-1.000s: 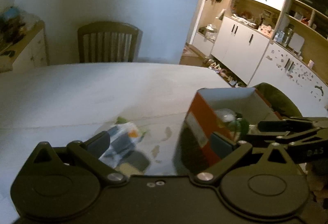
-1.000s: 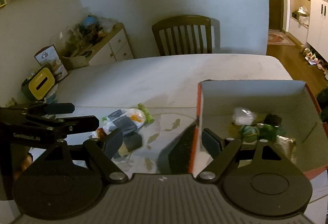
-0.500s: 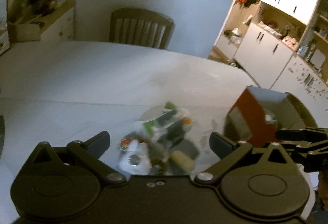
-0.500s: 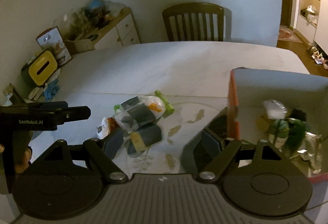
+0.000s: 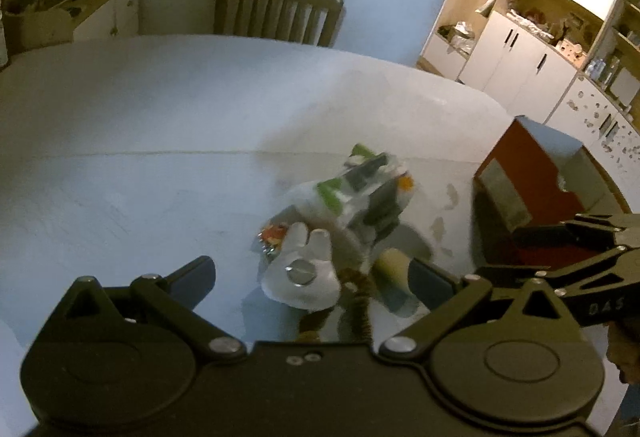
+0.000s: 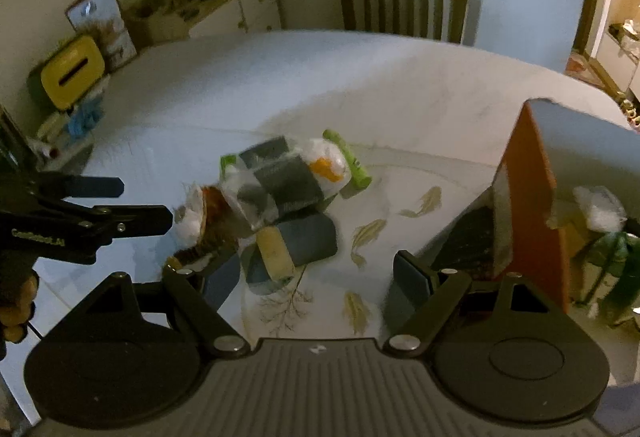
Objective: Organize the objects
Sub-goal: 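Move both tools back to the remaining items on the table, then grasp the white rabbit-shaped item with the left gripper while the right grasps the yellow bar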
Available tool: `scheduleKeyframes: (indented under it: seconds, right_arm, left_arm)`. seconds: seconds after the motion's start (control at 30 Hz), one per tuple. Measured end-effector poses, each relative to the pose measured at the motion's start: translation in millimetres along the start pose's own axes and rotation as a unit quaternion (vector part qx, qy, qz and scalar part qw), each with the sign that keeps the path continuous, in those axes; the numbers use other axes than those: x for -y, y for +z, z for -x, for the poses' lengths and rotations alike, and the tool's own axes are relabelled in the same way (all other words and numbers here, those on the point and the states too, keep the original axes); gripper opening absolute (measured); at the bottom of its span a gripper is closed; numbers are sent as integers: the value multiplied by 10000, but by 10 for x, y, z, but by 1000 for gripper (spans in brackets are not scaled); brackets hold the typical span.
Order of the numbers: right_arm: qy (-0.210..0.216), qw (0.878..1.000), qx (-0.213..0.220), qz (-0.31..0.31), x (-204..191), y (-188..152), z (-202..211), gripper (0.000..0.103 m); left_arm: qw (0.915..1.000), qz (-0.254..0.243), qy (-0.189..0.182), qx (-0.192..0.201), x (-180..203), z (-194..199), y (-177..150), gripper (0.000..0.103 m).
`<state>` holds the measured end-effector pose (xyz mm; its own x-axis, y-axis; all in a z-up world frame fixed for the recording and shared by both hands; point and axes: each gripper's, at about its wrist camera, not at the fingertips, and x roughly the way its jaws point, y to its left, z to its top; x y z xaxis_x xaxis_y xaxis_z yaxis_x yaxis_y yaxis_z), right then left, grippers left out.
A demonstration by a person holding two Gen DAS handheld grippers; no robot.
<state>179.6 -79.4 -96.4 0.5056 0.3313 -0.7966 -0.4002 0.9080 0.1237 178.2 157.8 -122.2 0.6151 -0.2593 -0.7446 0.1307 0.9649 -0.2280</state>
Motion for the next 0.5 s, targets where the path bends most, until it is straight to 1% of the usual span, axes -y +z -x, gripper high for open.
scheduleKeyframes:
  seconds: [0.17, 0.4, 0.47, 0.5]
  right_arm:
    - [45, 9997, -190, 118, -46, -11, -226, 84]
    - [25, 9986, -324, 418, -173, -9, -436, 84]
    - [28, 9983, -357, 464, -202, 6, -481, 79]
    - [36, 9981, -373, 485, -216, 13, -500, 78]
  left_arm:
    - [9997, 218, -51, -111, -108, -142, -27, 96]
    - [9997, 57, -187, -138, -131, -256, -61, 84]
    - [9996, 35, -244, -136, -127, -264, -69, 81]
    - [9996, 10, -257, -148, -125, -273, -73, 79]
